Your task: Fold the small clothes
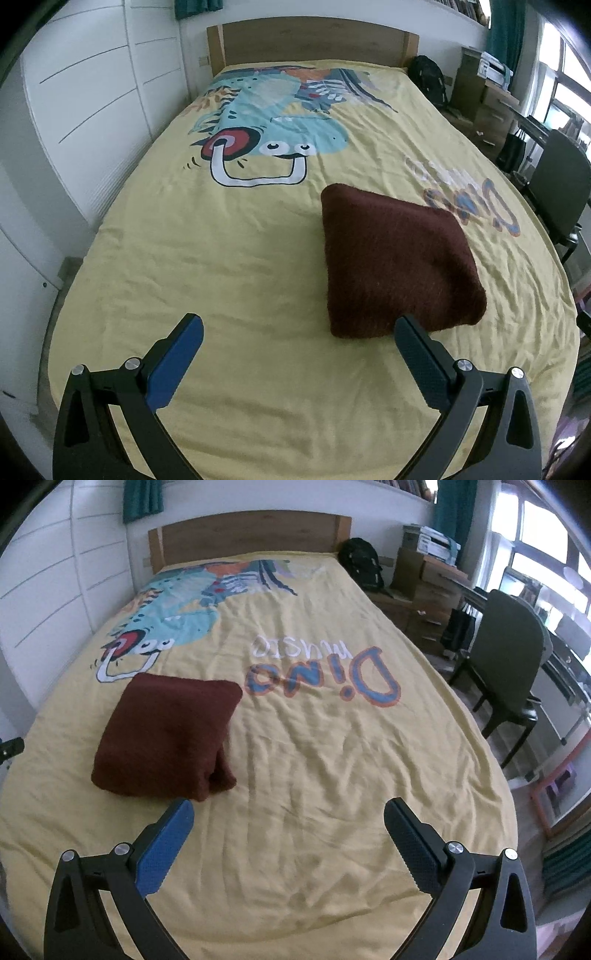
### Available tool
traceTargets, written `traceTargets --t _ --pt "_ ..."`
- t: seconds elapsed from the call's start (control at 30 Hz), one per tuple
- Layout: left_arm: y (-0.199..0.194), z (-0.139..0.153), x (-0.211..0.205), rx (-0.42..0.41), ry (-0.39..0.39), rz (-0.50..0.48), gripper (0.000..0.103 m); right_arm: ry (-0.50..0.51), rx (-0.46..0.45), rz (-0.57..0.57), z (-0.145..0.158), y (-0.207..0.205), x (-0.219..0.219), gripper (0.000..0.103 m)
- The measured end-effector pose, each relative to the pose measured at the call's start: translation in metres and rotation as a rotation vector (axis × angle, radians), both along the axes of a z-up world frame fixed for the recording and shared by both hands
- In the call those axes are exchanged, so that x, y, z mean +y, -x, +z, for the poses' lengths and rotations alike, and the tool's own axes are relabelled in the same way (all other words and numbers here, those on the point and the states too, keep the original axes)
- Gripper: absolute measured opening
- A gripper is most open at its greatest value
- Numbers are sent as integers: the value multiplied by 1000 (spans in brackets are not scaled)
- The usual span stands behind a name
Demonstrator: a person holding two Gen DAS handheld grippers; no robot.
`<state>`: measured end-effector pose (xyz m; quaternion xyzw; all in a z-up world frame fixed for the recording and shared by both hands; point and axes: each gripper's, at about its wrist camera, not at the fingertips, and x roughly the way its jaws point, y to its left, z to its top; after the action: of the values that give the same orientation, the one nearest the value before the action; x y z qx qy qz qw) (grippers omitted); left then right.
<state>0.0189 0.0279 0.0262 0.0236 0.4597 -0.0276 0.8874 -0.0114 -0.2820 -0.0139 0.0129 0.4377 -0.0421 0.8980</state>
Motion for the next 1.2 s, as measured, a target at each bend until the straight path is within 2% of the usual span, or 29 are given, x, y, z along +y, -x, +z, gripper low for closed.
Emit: traceTargets --t 1.2 --pt "-2 -12 3 42 -11 -16 102 19 15 -3 -3 0 -1 103"
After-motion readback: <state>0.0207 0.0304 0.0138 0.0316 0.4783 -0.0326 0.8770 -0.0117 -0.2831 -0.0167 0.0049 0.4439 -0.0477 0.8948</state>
